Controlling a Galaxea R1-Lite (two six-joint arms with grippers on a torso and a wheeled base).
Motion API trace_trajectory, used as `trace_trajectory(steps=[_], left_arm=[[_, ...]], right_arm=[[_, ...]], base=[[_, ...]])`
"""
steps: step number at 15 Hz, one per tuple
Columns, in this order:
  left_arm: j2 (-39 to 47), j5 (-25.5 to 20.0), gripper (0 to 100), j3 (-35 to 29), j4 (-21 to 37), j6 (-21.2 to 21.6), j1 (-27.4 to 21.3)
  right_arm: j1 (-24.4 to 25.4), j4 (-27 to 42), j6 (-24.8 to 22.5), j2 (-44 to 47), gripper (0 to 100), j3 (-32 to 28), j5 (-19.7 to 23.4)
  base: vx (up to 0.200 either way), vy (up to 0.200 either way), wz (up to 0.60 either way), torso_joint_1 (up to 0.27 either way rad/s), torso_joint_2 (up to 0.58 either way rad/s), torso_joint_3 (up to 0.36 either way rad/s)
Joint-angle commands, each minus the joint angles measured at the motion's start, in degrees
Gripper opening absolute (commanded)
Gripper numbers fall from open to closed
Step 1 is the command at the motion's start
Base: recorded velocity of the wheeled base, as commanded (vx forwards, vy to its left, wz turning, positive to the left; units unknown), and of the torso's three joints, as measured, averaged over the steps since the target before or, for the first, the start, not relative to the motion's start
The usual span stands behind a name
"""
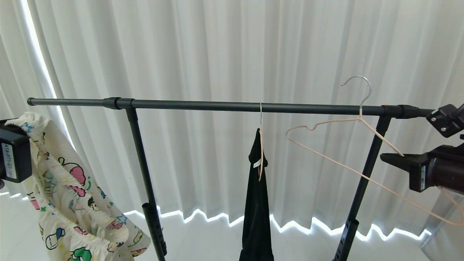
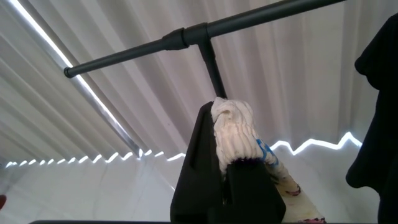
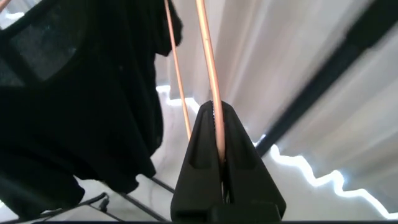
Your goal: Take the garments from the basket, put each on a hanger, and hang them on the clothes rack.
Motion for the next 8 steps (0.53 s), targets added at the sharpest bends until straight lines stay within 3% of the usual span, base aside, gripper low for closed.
trace_trajectory(steps=[1, 2, 4, 8], left_arm=[[0.05, 0.03, 0, 0.88, -0.05, 0.12, 0.01], [0.05, 0.03, 0, 1.23, -0.05, 0.12, 0.01], [0.23, 0.03, 0, 1.58, -0.05, 0.12, 0.01], [0.49, -0.06, 0, 1.85, -0.05, 0.12, -0.08]], right_arm=[[-0.03, 0.4, -0.14, -6.25, 0, 3.13, -1.24], [-0.03, 1.46, -0.32, -7.57, 0, 3.92, -2.65], [0.15, 6.29, -0.41, -10.91, 0, 4.19, -5.81], [0.15, 14.73, -0.5, -17.06, 0, 4.28, -6.17]], base=[[0.0, 0.0, 0.0, 0.0, 0.0, 0.0], [0.0, 0.0, 0.0, 0.0, 0.0, 0.0], [-0.2, 0.0, 0.0, 0.002, 0.0, 0.002], [-0.2, 0.0, 0.0, 0.004, 0.0, 0.004]])
